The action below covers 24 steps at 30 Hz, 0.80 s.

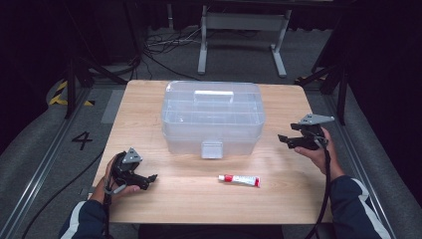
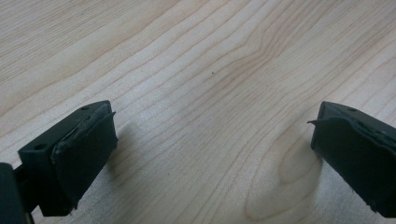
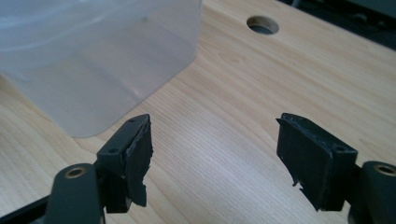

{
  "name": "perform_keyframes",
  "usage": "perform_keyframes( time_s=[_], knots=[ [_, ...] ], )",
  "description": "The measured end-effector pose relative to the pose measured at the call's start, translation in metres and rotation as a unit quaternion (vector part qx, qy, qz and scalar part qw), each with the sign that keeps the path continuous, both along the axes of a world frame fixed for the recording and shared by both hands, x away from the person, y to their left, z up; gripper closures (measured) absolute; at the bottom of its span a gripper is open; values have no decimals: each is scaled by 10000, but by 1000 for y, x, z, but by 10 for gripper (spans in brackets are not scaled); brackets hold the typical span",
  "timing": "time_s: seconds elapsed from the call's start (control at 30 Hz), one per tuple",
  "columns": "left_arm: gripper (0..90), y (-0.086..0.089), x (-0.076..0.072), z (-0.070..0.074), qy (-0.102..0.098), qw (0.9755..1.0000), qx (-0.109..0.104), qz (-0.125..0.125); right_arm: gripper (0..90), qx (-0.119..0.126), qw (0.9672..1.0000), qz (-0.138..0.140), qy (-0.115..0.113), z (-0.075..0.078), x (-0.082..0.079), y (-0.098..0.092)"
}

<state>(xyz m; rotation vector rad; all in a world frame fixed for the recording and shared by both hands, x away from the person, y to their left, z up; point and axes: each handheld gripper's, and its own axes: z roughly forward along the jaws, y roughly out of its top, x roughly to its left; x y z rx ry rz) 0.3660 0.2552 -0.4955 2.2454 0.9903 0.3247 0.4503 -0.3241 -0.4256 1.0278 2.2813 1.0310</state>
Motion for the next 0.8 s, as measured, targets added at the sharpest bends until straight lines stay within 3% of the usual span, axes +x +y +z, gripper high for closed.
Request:
perform_keyframes(
  time_s=[0.1, 0.5, 0.67, 0.8],
  knots=[
    [6, 0, 0, 0, 1, 10000, -1, 0, 271, 22, 10000, 87, -12, 6, -3, 5],
    [6, 0, 0, 0, 15, 10000, -11, 30, 302, 132, 9983, 379, -432, 30, -12, 17],
    [6, 0, -1, 0, -7, 10000, 19, 57, 313, 335, 9966, 398, -646, 54, -13, 19],
    [6, -1, -1, 0, -3, 10000, 23, 89, 322, 325, 9952, 438, -812, 74, -9, 24]
  ],
)
